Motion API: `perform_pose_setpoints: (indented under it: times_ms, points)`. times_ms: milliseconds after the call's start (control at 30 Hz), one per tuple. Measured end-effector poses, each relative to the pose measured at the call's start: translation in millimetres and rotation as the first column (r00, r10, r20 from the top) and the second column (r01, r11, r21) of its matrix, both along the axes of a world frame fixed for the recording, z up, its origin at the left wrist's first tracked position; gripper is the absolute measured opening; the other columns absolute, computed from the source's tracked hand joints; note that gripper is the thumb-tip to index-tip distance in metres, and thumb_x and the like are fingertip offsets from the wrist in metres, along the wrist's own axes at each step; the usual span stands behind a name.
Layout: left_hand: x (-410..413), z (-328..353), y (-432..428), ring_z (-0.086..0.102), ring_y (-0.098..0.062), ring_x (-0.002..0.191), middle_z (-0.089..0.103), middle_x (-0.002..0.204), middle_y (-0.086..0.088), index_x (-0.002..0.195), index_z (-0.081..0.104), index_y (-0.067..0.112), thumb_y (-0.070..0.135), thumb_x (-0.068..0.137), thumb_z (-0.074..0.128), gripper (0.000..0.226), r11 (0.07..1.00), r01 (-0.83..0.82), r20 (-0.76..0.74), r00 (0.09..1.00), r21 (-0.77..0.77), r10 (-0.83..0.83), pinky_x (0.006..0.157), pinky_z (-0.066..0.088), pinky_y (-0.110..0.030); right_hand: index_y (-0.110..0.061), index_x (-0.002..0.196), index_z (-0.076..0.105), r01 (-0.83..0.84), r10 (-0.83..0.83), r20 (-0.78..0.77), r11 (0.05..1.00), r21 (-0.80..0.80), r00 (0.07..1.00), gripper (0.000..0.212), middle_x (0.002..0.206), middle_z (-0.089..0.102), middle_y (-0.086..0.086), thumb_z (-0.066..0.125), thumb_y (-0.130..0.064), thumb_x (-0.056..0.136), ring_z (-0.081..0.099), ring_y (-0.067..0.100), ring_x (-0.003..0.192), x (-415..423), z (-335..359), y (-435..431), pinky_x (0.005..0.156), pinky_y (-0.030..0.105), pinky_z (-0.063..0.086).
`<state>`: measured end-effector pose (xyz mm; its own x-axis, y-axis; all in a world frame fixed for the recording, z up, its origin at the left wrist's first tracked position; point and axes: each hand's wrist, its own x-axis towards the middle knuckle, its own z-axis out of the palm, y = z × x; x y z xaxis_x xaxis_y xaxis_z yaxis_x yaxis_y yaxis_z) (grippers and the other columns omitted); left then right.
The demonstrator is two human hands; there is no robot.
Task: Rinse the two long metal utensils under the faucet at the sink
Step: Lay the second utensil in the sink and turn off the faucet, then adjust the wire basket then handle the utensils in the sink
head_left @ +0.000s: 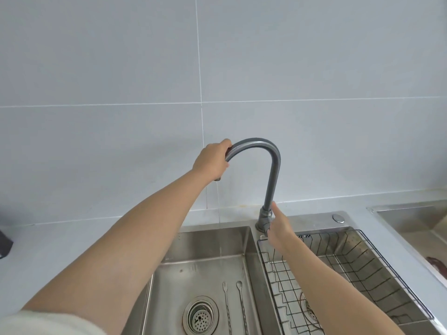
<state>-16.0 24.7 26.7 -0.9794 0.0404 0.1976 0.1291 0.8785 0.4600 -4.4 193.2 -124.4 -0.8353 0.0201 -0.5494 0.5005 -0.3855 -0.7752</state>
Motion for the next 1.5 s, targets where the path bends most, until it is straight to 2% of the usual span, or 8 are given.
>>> perform_pose_setpoints:
  times_ms: [167,300,433,567,767,900,1100,1500]
  points:
    - [-3.2,0.1,-1.5,0.058,-0.035,0.088,0.062,0.109,-0.019,0.115,0.048,0.008,-0.001,0.085,0.055,0.032,1.0,-0.002,0.006,1.0,-0.015,0.002,0.079,0.054,-0.046,-0.007,0.115,0.058,0.033,-0.033,-0.026,0.999,0.018,0.999,0.04,0.091,0.061,0.007,0.049,-0.039,0.093,0.051,0.015,0.068,-11.0,-1.3,0.1,0.071,0.021,0.041]
    - [-3.7,-2.5,-1.5,0.059,-0.038,0.094,0.063,0.109,-0.019,0.114,0.048,0.008,-0.001,0.085,0.055,0.032,1.0,0.0,0.003,1.0,-0.02,0.0,0.079,0.055,-0.048,-0.011,0.074,0.052,0.035,-0.034,-0.035,0.999,0.023,0.999,0.034,0.083,0.052,0.001,0.053,-0.041,0.09,0.045,0.014,0.06,-16.1,-2.5,-1.0,0.065,0.023,0.037]
    - [-2.0,-4.9,-1.5,0.06,-0.039,0.093,0.063,0.109,-0.02,0.115,0.047,0.007,-0.001,0.086,0.054,0.031,1.0,-0.001,-0.016,1.0,-0.028,0.001,0.08,0.055,-0.049,-0.015,0.078,0.054,-0.029,0.03,-0.031,0.999,0.039,0.999,0.035,0.083,0.044,-0.007,0.051,-0.048,0.088,0.049,0.014,0.063,-14.6,-3.3,4.5,0.056,0.016,0.048]
    - [3.0,-12.3,-2.3,0.059,-0.037,0.096,0.061,0.112,-0.02,0.121,0.044,0.008,0.003,0.089,0.05,0.033,0.999,0.009,-0.034,0.999,-0.035,-0.01,0.082,0.052,-0.046,-0.012,0.14,0.036,-0.101,0.104,-0.006,0.977,0.189,0.995,0.054,0.151,0.03,0.005,0.045,-0.041,0.095,0.026,0.022,0.142,-4.0,2.2,6.4,0.117,0.038,0.022]
    - [38.2,-77.1,0.9,0.05,-0.028,0.117,0.047,0.13,-0.015,0.13,0.041,0.005,0.012,0.087,0.056,0.045,0.919,-0.142,-0.227,0.945,0.368,0.237,0.095,0.042,-0.037,-0.016,0.112,0.045,-0.175,0.235,-0.027,0.791,0.586,0.972,0.019,0.076,0.043,-0.003,0.05,-0.016,0.093,0.045,0.012,0.068,19.7,-18.2,-3.2,0.065,0.024,0.04]
    - [75.2,-169.6,13.4,0.054,-0.028,0.106,0.056,0.114,-0.015,0.113,0.05,0.001,0.011,0.086,0.056,0.029,0.869,-0.284,0.057,0.956,0.405,0.286,0.081,0.041,-0.031,-0.007,0.124,0.047,-0.307,0.374,0.054,0.663,0.683,0.926,0.035,0.092,0.053,0.002,0.052,-0.014,0.091,0.052,0.019,0.087,37.6,-60.8,-21.0,0.09,0.04,0.051]
    - [125.8,-291.4,38.3,0.056,-0.033,0.106,0.06,0.114,-0.016,0.107,0.055,0.003,0.014,0.089,0.049,0.022,0.963,-0.242,0.554,0.821,0.122,0.136,0.084,0.046,-0.04,-0.005,0.121,0.054,-0.483,0.476,0.244,0.482,0.731,0.845,0.031,0.109,0.06,0.014,0.044,-0.01,0.092,0.054,0.023,0.086,54.9,-127.7,-44.8,0.072,0.028,0.045]
    - [139.8,-384.7,83.6,0.064,-0.029,0.106,0.066,0.116,-0.014,0.113,0.058,0.005,0.01,0.094,0.039,0.028,0.997,-0.067,0.833,0.548,-0.042,0.072,0.092,0.053,-0.037,-0.002,0.125,0.048,-0.67,0.43,0.598,0.021,0.742,0.676,0.037,0.13,0.054,0.016,0.03,0.004,0.093,0.053,0.032,0.119,55.1,-222.3,-49.9,0.091,0.037,0.046]
